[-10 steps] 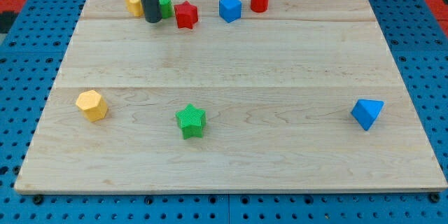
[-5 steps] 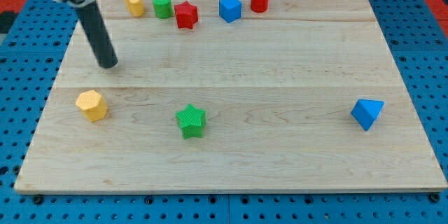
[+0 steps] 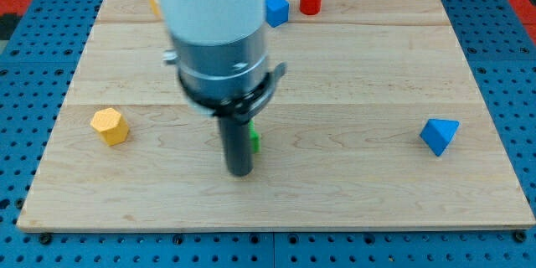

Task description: Move the green star at the bottom of the red star

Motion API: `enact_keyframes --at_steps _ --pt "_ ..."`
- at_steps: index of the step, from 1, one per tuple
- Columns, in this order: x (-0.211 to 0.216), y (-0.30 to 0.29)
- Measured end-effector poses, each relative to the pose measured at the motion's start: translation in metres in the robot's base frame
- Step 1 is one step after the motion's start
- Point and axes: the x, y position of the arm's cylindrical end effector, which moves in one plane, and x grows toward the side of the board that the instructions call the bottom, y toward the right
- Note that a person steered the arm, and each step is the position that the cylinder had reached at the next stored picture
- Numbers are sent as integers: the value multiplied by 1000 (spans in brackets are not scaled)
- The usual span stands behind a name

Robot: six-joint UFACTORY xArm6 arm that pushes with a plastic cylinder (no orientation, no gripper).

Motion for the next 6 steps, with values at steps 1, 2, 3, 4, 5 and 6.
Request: enact_keyframes --at_steps 1,2,3,4,5,6 --pt "-49 -10" --pt "-101 -13" --pt "-72 -14" --pt "-41 -20" --pt "-82 23" --pt "-127 27"
